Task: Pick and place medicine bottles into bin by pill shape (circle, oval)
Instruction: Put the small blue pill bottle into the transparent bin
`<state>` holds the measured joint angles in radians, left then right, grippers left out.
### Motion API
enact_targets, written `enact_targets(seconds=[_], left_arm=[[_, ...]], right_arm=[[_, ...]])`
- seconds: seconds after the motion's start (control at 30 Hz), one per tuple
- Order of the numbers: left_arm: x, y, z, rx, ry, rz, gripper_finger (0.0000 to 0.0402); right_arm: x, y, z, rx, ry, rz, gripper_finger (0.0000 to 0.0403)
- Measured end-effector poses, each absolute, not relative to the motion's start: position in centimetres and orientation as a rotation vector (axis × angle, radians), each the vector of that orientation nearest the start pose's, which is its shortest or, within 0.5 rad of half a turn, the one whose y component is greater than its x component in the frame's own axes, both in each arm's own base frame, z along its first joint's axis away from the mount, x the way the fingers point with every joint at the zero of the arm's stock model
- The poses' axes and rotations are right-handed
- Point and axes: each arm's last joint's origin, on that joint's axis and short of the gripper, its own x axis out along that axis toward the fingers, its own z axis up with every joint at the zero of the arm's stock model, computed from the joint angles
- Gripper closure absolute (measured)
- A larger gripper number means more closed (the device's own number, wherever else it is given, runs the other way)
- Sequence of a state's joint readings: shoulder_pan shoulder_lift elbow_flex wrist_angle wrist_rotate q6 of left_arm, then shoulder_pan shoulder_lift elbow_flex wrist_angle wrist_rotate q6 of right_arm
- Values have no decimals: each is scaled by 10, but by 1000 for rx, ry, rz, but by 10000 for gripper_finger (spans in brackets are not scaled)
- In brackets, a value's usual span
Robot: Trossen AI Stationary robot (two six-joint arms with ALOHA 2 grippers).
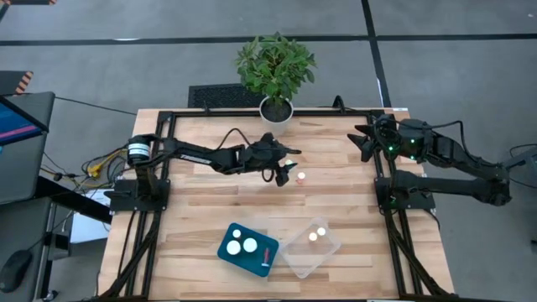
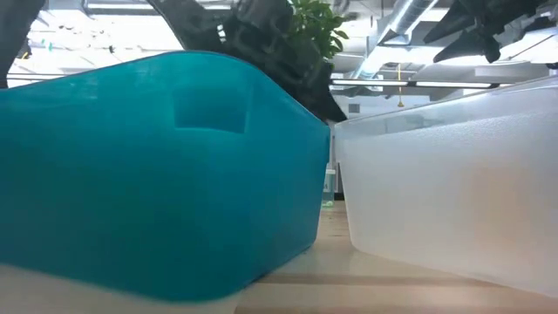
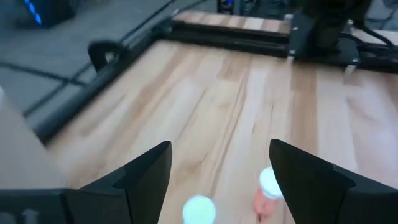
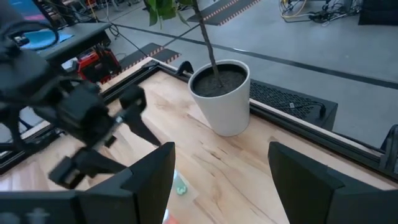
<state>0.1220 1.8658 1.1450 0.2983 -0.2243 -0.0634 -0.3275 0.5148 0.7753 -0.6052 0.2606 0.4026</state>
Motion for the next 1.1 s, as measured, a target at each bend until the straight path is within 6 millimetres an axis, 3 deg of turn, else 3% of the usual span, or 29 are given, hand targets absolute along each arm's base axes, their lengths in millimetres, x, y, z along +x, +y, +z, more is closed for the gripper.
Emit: enact_targets(seconds=[0.1, 1.1], left_arm=[[405, 60, 191, -104, 429, 380, 139], [406, 57, 193, -110, 413, 376, 139]], right_arm=[[94, -40, 322, 402, 227, -645, 132], [94, -40, 322, 407, 227, -647, 132]])
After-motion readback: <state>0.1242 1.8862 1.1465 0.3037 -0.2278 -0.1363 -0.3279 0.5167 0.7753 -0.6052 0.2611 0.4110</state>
